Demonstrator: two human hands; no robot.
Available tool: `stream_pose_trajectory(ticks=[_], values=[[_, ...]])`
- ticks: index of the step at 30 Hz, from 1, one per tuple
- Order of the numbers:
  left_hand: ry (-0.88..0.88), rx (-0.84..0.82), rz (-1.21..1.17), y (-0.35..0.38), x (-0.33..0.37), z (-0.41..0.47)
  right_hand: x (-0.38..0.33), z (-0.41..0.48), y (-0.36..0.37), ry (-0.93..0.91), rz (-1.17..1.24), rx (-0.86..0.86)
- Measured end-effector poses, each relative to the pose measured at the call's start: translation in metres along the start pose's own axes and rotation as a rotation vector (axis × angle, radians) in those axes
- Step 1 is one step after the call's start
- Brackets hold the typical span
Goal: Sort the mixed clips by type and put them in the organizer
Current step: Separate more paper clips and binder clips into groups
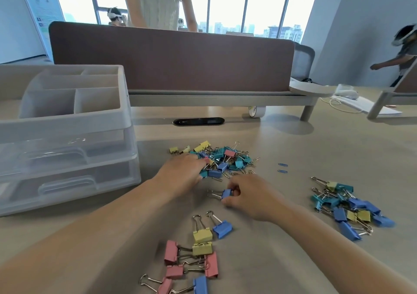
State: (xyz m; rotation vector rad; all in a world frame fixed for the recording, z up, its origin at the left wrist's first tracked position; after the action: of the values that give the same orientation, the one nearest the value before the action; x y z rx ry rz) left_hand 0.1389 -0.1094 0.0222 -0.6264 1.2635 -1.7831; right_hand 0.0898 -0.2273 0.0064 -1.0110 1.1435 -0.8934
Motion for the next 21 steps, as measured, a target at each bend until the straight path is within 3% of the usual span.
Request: stream_pose_trajectory(ticks=[16,21], values=[[-0.072,0.035,-0.287,-0.029,0.002,-0.027,-0.011,-0.011,0.006,-0.038,0.060,-0.056],[-0.039,-0.091,-0.332,-0.025,0.015,-0.056,-0.019,-0.022,0.007,-0.037,0.052,-0.105]])
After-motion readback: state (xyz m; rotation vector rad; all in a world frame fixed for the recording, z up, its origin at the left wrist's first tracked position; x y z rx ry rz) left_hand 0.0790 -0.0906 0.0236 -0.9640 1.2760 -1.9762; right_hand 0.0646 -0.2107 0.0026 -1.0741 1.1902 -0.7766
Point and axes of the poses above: each hand's wrist, its own z-axis towards the middle knuckle, its own y-axis out of the palm, x = y × z, the point moved 10 cm from there along z, towards the middle knuckle, and after that the axes turned 11 degrees about x, right-handed, at the moved point
